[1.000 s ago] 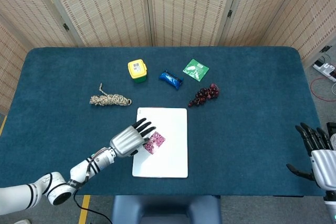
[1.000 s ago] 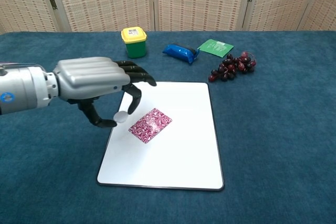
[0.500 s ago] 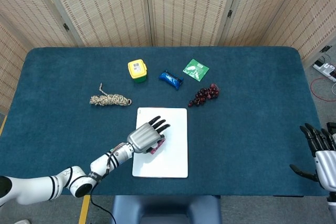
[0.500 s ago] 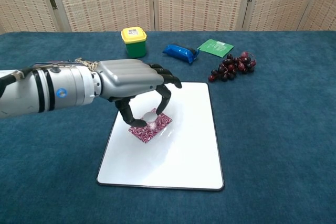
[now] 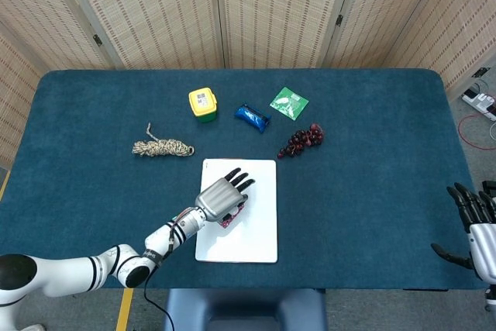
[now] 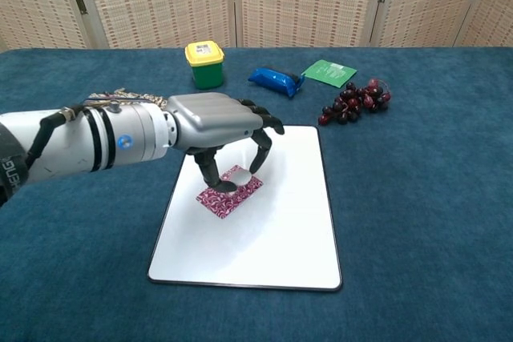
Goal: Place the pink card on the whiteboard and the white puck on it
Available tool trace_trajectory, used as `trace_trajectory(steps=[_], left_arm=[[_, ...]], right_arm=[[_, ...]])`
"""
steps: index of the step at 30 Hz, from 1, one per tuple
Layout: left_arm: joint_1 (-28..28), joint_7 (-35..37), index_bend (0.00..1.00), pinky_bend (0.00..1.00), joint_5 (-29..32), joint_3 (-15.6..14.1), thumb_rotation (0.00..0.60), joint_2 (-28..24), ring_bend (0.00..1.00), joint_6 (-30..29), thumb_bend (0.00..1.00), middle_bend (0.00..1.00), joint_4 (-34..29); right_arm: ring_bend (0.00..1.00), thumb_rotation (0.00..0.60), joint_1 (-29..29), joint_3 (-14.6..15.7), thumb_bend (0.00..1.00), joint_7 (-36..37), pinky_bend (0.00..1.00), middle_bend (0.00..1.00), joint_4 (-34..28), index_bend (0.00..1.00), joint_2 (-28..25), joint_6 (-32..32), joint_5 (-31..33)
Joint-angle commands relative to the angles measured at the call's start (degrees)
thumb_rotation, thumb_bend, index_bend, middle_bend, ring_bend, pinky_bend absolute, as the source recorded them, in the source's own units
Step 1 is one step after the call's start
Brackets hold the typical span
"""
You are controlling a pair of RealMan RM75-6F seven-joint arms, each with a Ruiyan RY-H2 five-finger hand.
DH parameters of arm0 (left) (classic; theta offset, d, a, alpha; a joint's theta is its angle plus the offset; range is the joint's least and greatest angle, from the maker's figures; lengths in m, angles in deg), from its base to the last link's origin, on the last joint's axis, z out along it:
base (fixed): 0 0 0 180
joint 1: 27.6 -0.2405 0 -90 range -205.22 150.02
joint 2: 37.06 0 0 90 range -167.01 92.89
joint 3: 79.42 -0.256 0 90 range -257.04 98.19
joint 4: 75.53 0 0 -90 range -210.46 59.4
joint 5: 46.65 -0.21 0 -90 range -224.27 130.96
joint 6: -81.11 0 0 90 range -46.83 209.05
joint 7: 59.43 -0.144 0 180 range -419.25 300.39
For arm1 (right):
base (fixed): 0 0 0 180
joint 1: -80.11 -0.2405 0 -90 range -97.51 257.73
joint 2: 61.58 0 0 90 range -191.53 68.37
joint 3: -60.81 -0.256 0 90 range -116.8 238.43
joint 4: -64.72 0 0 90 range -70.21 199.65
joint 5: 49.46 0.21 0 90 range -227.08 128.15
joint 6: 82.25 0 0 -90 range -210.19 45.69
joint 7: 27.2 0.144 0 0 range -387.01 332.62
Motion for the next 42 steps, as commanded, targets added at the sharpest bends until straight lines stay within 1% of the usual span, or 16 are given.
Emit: trace_trajectory(steps=[1, 9, 11, 12, 17, 19, 23, 25, 29, 33, 35, 38, 42], left_arm=[[0.4, -0.7, 0.49, 0.00, 1.0, -0.3, 0.600, 0.2, 0.00, -0.3, 0.37, 0.12, 0.2], [1.0, -2.3, 0.48, 0.00, 3.4, -1.7, 0.600, -0.1, 0.00, -0.5, 0.37, 0.12, 0.3], [1.1, -2.9, 0.45, 0.00, 4.3, -2.1, 0.600, -0.4, 0.00, -0.3, 0.37, 0.12, 0.1], [1.2, -3.1, 0.42, 0.00, 4.8, -2.3, 0.600, -0.5, 0.00, -0.2, 0.37, 0.12, -0.2], [1.3, -3.4, 0.19, 0.00, 6.6, -2.7, 0.600, -1.4, 0.00, -0.8, 0.37, 0.08, -1.5], [1.1, -3.1, 0.13, 0.00, 7.1, -2.6, 0.600, -2.0, 0.00, -1.4, 0.37, 0.08, -2.3], [-0.7, -0.5, 0.12, 0.00, 7.7, -1.5, 0.600, -3.7, 0.00, -4.9, 0.37, 0.07, -4.1], [-2.2, 1.2, 0.12, 0.00, 8.9, -1.0, 0.600, -5.4, 0.00, -6.7, 0.37, 0.07, -5.4], [-5.1, 4.7, 0.14, 0.00, 13.0, -0.3, 0.600, -10.0, 0.00, -8.4, 0.37, 0.07, -8.1], [-8.8, 8.6, 0.14, 0.00, 15.8, -0.5, 0.600, -14.7, 0.00, -10.5, 0.37, 0.07, -9.5], [-10.7, 10.8, 0.15, 0.00, 15.4, -0.8, 0.600, -16.6, 0.00, -11.7, 0.37, 0.07, -10.0], [-14.3, 13.0, 0.15, 0.00, 13.2, -2.3, 0.600, -19.2, 0.00, -15.3, 0.37, 0.07, -10.2], [-20.3, 15.5, 0.16, 0.00, 9.0, -5.0, 0.600, -21.3, 0.00, -22.5, 0.37, 0.07, -11.0]], right_arm=[[0.09, 0.600, 0.1, 0.0, 0.11, 0.2, 0.00, 0.08, 0.2, 0.04, 0.1, 0.0, 0.1], [0.09, 0.600, 0.2, -0.1, 0.11, 0.8, 0.00, 0.08, 0.7, 0.04, 0.3, -0.1, 0.1], [0.09, 0.600, 0.1, -0.1, 0.11, 0.9, 0.00, 0.08, 0.8, 0.04, 0.3, -0.1, 0.0], [0.09, 0.600, 0.1, -0.2, 0.11, 0.9, 0.00, 0.08, 0.9, 0.04, 0.4, -0.1, 0.0], [0.09, 0.600, 0.1, -0.3, 0.11, 0.8, 0.00, 0.08, 0.8, 0.04, 0.3, -0.1, 0.0], [0.09, 0.600, 0.1, -0.3, 0.11, 0.6, 0.00, 0.08, 0.6, 0.04, 0.3, -0.1, -0.1], [0.09, 0.600, 0.1, -0.3, 0.11, 0.4, 0.00, 0.08, 0.3, 0.04, 0.0, -0.1, 0.0], [0.09, 0.600, 0.1, -0.3, 0.11, 0.3, 0.00, 0.08, 0.1, 0.04, -0.2, -0.1, 0.1], [0.09, 0.600, 0.2, -0.3, 0.11, 0.4, 0.00, 0.08, 0.0, 0.04, -0.2, 0.1, 0.1], [0.09, 0.600, 0.1, -0.4, 0.11, 1.0, 0.00, 0.08, 0.5, 0.04, 0.0, 0.3, 0.4], [0.09, 0.600, 0.0, -0.4, 0.11, 1.3, 0.00, 0.08, 0.8, 0.04, 0.0, 0.4, 0.4], [0.09, 0.600, -0.3, -0.6, 0.11, 2.1, 0.00, 0.08, 1.3, 0.04, 0.1, 1.0, 0.5], [0.09, 0.600, -0.8, -0.9, 0.11, 4.2, 0.00, 0.08, 2.2, 0.04, 0.2, 1.6, 0.7]])
